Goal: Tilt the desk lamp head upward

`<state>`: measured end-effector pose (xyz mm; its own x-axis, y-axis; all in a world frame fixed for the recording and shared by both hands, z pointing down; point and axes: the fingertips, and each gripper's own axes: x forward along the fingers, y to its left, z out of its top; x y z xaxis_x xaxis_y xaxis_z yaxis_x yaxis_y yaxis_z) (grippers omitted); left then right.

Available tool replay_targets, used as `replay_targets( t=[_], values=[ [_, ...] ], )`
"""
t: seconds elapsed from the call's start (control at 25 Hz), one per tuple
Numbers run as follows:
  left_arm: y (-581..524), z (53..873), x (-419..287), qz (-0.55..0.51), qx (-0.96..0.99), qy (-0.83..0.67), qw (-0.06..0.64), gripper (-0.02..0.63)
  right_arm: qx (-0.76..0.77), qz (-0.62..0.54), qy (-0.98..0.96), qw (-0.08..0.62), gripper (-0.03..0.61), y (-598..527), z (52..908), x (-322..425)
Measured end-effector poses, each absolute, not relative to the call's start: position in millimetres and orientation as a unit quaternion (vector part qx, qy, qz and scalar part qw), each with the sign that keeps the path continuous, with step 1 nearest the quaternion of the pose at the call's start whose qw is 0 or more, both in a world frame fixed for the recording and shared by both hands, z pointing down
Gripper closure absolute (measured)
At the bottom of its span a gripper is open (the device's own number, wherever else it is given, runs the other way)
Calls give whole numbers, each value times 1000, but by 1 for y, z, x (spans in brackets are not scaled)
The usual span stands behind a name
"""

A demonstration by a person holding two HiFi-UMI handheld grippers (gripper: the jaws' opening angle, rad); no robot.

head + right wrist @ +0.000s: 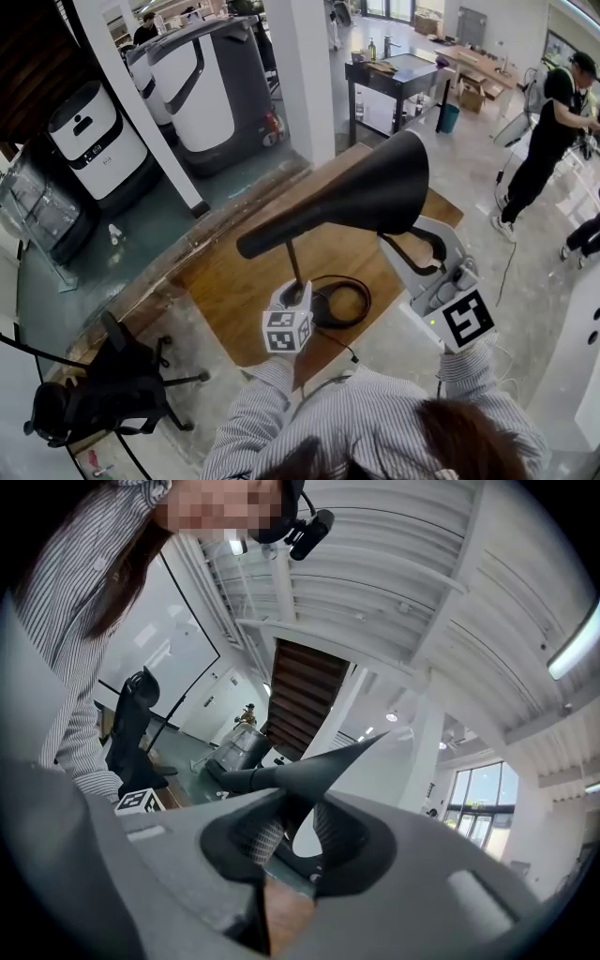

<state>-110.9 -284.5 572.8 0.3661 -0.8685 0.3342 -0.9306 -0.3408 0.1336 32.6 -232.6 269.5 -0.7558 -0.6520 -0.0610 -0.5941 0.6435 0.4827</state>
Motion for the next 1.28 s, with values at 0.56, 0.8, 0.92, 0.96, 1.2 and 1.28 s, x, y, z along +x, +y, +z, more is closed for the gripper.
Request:
replay_targets(
  t=[0.56, 0.8, 0.92, 0.96, 1.2, 1.28],
  values=[
    [-284, 575, -106, 113, 811, -559, 128, 555, 298, -348, -882, 107, 485, -234, 256, 19],
    [-282, 576, -107, 115, 813, -557, 125, 555, 279, -388, -870, 124, 477, -229, 251, 15],
    [-281, 576, -105, 115, 814, -555, 127, 555, 280, -384, -871, 123, 477, -228, 252, 18],
    [-281, 576, -105, 114, 814, -554, 129, 555, 281, -384, -871, 121, 477, -228, 252, 19],
    [-282, 573, -106, 101, 815, -551, 146, 555, 285, -380, -873, 115, 477, -227, 251, 21],
    [-282, 574, -106, 97, 818, -547, 152, 555, 288, -377, -873, 112, 476, -227, 251, 20]
  ],
)
